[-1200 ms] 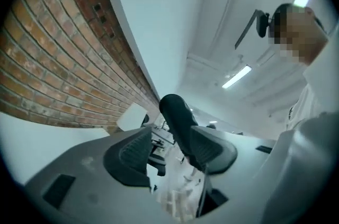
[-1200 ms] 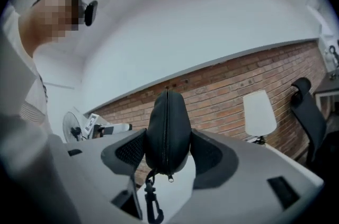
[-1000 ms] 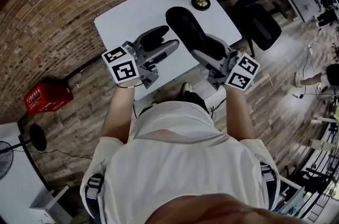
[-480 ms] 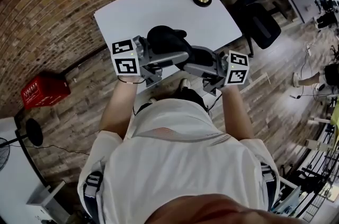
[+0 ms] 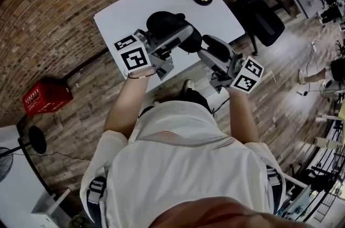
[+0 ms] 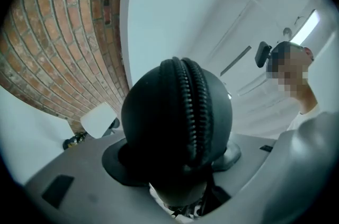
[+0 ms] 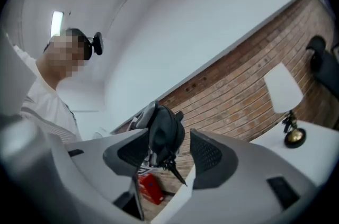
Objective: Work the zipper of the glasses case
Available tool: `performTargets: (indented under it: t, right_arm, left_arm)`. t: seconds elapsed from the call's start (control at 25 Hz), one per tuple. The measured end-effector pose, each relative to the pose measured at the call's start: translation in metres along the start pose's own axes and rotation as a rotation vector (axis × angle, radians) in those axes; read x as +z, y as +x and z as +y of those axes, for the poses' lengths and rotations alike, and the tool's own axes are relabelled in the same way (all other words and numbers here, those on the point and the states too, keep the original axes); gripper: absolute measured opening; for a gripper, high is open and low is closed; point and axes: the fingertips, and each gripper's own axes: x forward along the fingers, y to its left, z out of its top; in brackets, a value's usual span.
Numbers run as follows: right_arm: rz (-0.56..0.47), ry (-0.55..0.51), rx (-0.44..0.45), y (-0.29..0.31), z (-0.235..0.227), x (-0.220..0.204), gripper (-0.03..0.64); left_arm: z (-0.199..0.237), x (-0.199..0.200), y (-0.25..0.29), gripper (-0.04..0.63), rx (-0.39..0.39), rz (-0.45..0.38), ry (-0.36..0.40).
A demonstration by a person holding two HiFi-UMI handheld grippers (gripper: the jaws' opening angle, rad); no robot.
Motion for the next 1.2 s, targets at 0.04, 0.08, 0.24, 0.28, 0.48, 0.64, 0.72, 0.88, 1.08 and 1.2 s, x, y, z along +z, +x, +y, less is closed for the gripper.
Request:
performTargets:
  t: [0.04,0.08,0.24,0.28,0.48,0.64,0.72,0.88,1.08,1.2]
  right_arm:
    - [-0.014,-0.056,-0.069,-0.004,-0.005,0.003,0.274]
    - [-0.017,-0.122,-0.144,-0.008,-0.011,0.003,0.255]
    - [0.054,-0.298,-0.335,-0.012,-0.023,-0.018,0.146]
    - [0.072,-0.305,-0.338,-0.007,-0.022,-0.025,0.137]
    - [0.116,-0.396,-0.405,0.022,-0.018,-0.037,0.126]
    - [0.117,-0.428,-0.432,0.036,-0.018,-0.033,0.126]
    - [0.118,-0.419,-0.418,0.04,-0.017,-0.034,0.126]
    - [0.106,-0.395,-0.422,0.04,-0.018,-0.032,0.119]
    - [0.125,-0.458,-0.471,0.04,-0.02,-0.032,0.074]
    - [0.128,-0.465,-0.502,0.037,-0.023,-0.032,0.049]
  left_arm:
    - [0.005,0.008,-0.001,0.272,0.024,-0.029,0.002]
    - [0.009,0.016,-0.002,0.272,0.049,-0.057,0.004]
    - [0.02,0.038,-0.002,0.27,0.128,-0.139,0.01]
    - [0.021,0.04,-0.002,0.27,0.135,-0.151,0.01]
    - [0.021,0.042,-0.001,0.27,0.159,-0.18,0.006]
    - [0.021,0.041,-0.001,0.27,0.174,-0.181,0.02]
    - [0.021,0.042,-0.002,0.27,0.183,-0.185,0.029]
    - [0.023,0.042,-0.001,0.27,0.189,-0.184,0.031]
    - [0.022,0.041,-0.003,0.27,0.2,-0.199,0.04]
    - [0.021,0.041,-0.003,0.27,0.212,-0.211,0.049]
